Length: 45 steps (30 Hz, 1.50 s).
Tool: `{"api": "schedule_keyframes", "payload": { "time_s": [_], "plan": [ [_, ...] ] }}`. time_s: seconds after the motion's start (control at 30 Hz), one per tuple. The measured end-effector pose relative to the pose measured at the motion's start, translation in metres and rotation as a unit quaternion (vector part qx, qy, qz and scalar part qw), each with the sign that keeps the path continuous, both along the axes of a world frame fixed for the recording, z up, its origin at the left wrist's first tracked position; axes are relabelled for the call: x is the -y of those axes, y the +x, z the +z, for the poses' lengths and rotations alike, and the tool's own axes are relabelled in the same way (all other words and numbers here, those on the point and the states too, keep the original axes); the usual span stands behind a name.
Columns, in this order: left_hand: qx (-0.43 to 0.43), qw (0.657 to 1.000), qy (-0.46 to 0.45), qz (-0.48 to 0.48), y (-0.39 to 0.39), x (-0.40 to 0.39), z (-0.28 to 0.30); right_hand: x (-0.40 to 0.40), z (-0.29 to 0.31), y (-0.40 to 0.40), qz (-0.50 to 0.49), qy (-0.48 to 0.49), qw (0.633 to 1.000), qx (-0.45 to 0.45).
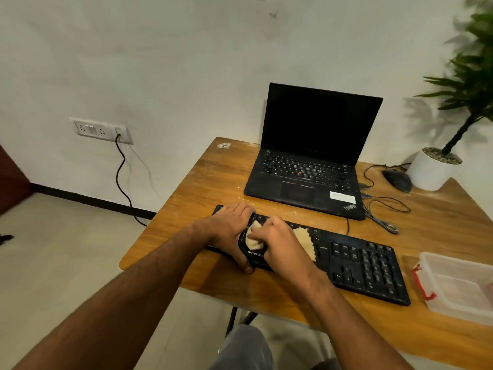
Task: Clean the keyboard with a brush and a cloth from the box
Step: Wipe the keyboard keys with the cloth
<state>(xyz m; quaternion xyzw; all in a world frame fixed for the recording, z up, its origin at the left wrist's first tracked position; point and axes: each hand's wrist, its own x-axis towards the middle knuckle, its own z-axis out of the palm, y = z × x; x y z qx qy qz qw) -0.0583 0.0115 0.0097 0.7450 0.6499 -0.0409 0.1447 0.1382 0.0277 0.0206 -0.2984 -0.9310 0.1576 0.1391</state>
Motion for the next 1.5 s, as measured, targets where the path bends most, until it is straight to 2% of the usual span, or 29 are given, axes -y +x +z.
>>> {"api": "schedule_keyframes", "payload": {
  "time_s": [0.17, 0.3, 0.43, 0.57, 0.63, 0.73, 0.8, 1.03, 1.13, 1.23, 1.4, 1.5],
  "plan": [
    [0.011, 1.0, -0.003, 0.008, -0.002, -0.001, 0.001, 0.002, 0.018, 0.019, 0.037, -0.009, 0.999, 0.036],
    [0.022, 1.0, -0.004, 0.004, -0.003, -0.002, 0.0, -0.019, 0.02, 0.003, -0.03, 0.002, 0.999, -0.032],
    [0.01, 1.0, 0.01, -0.002, -0.002, -0.001, -0.004, -0.005, 0.002, -0.005, 0.033, -0.014, 0.999, -0.018],
    [0.007, 1.0, 0.008, 0.005, -0.003, -0.004, -0.002, -0.003, 0.009, 0.02, 0.084, -0.041, 0.996, -0.001],
    [0.013, 1.0, 0.004, 0.006, -0.003, -0.003, -0.002, -0.013, 0.016, 0.024, 0.062, -0.048, 0.997, 0.029],
    [0.024, 1.0, -0.003, 0.006, -0.003, -0.003, -0.003, -0.027, 0.017, 0.01, -0.007, -0.021, 0.999, -0.033],
    [0.019, 1.0, -0.002, 0.002, -0.003, -0.002, -0.003, -0.025, 0.014, -0.004, 0.013, -0.031, 0.998, -0.062],
    [0.01, 1.0, 0.0, 0.011, -0.002, -0.001, 0.0, -0.01, 0.013, 0.016, 0.084, -0.048, 0.995, 0.002],
    [0.016, 1.0, -0.011, 0.016, -0.002, -0.002, 0.0, -0.028, 0.022, 0.023, 0.034, -0.065, 0.997, 0.007],
    [0.024, 1.0, -0.015, 0.014, -0.002, -0.002, -0.001, -0.034, 0.018, 0.005, -0.014, -0.049, 0.996, -0.066],
    [0.013, 1.0, -0.006, 0.01, -0.004, -0.001, -0.003, -0.009, 0.009, -0.003, 0.073, -0.043, 0.996, -0.027],
    [0.02, 1.0, 0.007, 0.011, -0.003, -0.001, 0.0, -0.017, 0.022, 0.014, 0.095, -0.091, 0.991, 0.014]
  ]
}}
